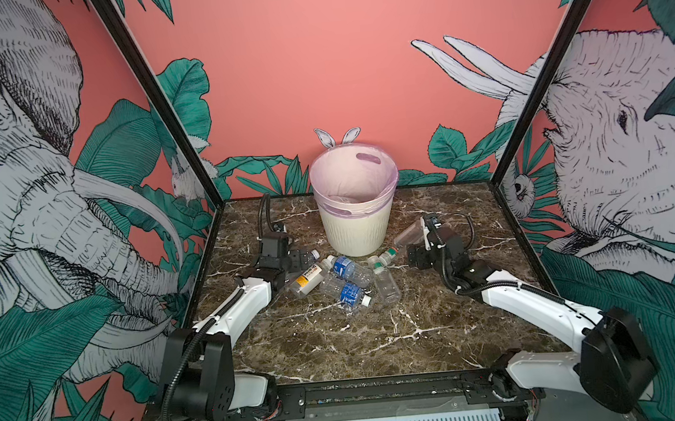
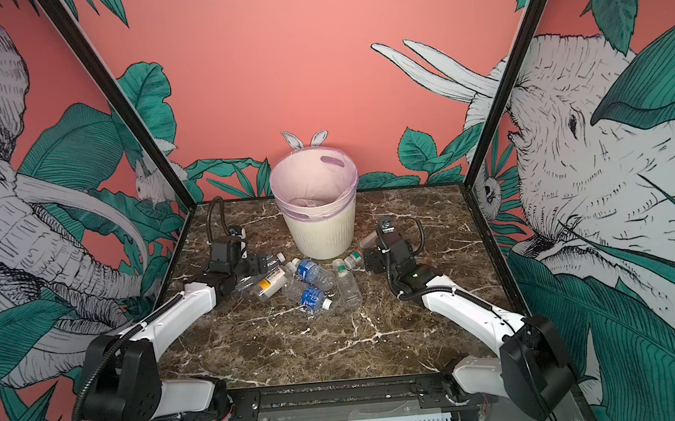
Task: Throw the plastic bottles in the bin
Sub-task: 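Move the left gripper over the purple-label water bottle while the right gripper hovers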
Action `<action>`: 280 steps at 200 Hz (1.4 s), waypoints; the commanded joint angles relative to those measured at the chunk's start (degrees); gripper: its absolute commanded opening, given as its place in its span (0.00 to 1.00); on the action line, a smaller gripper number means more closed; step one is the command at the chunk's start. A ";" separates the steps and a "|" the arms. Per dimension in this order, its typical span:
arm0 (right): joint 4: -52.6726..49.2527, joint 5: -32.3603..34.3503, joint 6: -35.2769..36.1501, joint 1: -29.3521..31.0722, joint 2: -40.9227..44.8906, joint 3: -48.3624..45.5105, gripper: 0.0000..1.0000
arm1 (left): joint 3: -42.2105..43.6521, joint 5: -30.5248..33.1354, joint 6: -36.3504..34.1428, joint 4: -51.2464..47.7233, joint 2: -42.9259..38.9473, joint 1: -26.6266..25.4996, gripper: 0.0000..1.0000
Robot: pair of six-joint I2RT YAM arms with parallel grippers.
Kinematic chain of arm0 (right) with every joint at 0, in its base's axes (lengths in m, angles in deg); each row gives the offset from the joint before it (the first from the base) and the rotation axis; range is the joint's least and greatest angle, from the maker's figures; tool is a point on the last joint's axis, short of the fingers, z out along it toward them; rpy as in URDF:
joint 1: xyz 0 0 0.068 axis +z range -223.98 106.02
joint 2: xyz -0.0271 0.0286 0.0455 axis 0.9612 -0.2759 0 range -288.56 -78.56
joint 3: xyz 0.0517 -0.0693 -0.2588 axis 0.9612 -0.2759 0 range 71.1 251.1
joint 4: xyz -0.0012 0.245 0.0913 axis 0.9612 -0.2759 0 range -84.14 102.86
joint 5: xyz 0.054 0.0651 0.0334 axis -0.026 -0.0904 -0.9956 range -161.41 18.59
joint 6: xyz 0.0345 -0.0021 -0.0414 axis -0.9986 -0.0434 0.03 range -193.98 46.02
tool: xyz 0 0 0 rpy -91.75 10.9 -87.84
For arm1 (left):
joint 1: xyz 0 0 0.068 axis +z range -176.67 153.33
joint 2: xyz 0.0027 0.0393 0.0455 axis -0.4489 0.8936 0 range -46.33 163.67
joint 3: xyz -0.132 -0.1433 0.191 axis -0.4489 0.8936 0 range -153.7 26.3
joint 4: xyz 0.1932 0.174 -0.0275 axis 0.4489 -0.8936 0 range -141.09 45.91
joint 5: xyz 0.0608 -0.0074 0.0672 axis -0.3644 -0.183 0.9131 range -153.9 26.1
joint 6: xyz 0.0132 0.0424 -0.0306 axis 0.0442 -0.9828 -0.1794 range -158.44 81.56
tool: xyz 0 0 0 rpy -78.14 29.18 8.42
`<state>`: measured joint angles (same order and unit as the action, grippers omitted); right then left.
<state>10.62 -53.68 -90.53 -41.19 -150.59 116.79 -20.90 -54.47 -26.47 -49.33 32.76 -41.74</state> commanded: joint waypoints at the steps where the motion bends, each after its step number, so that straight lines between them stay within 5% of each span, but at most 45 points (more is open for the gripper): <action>1: 2.16 -0.42 -1.11 -0.40 -0.98 0.09 0.95 | -2.23 -3.27 -0.32 -2.32 2.06 1.49 0.99; 45: 2.24 -0.50 -1.20 -0.63 -2.06 0.19 0.94 | -2.29 -7.49 -0.64 -1.80 4.71 2.59 1.00; 280: 2.63 -2.35 -1.81 -0.84 -4.07 0.54 0.94 | -4.78 -4.38 0.37 -5.75 11.54 4.51 0.93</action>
<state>11.40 -55.56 -91.76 -41.80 -154.09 116.79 -24.38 -59.28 -27.30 -53.57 44.08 -38.00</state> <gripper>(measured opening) 0.940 0.938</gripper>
